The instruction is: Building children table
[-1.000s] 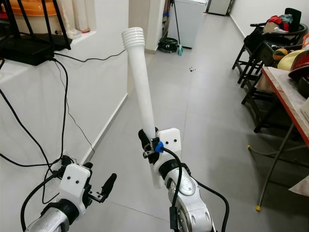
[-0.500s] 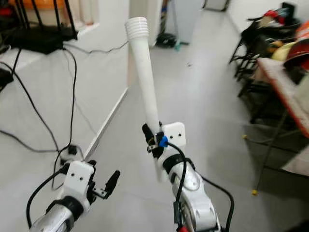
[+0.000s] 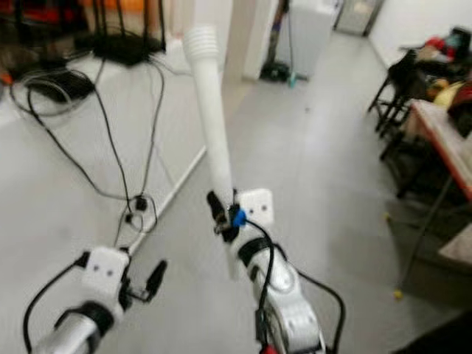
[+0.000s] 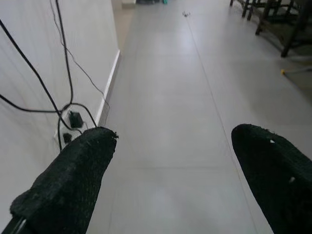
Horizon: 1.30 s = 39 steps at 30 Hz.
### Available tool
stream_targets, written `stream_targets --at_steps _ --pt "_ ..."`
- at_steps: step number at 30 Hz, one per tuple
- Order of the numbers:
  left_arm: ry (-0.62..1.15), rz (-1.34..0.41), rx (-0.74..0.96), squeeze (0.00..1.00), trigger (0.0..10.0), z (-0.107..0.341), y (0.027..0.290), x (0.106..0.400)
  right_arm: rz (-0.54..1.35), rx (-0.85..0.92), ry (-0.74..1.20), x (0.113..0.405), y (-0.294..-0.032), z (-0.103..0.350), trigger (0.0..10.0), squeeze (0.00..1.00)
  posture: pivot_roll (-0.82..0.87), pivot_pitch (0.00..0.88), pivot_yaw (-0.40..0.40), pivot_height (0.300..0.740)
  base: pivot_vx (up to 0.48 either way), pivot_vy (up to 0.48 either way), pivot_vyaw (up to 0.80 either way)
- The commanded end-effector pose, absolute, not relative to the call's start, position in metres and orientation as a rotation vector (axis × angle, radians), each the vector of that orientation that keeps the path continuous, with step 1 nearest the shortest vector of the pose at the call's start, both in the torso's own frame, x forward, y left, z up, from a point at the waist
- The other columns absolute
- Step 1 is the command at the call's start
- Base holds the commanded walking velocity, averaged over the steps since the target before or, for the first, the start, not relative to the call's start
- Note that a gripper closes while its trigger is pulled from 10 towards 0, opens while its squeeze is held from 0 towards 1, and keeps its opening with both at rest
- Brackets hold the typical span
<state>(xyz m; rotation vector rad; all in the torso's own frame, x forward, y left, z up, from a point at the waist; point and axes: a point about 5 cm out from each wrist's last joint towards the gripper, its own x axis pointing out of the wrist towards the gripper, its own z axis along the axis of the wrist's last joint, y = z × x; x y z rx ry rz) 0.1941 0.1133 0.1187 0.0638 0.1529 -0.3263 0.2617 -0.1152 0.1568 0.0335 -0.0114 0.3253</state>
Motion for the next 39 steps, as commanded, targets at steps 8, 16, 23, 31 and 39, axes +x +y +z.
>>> stream_targets --at_steps 8,16,23,31,39 --pt "0.155 -0.337 0.064 0.00 10.0 0.1185 0.1112 0.1942 0.320 0.045 -0.029 0.2600 -0.1156 0.1594 10.0 0.00 0.10 0.059 -0.111 0.740 -0.327 0.000 0.00" --pt "0.154 -0.336 0.064 0.00 10.0 0.1184 0.1113 0.1951 0.327 0.043 -0.027 0.2603 -0.1145 0.1584 10.0 0.00 0.10 0.057 -0.111 0.740 -0.333 0.000 0.00" --pt "0.153 -0.336 0.064 0.00 10.0 0.1186 0.1115 0.1955 0.326 0.049 -0.027 0.2602 -0.1143 0.1585 10.0 0.00 0.10 0.056 -0.113 0.740 -0.343 0.000 0.00" --pt "0.152 -0.335 0.064 0.00 10.0 0.1184 0.1113 0.1960 0.379 0.017 -0.050 0.2564 -0.1088 0.1604 10.0 0.00 0.09 0.056 -0.111 0.740 -0.345 0.000 0.06" --pt "0.152 -0.336 0.067 0.00 10.0 0.1181 0.1113 0.1963 0.366 -0.008 -0.041 0.2579 -0.1098 0.1590 10.0 0.00 0.09 0.054 -0.110 0.740 -0.352 0.000 0.52"
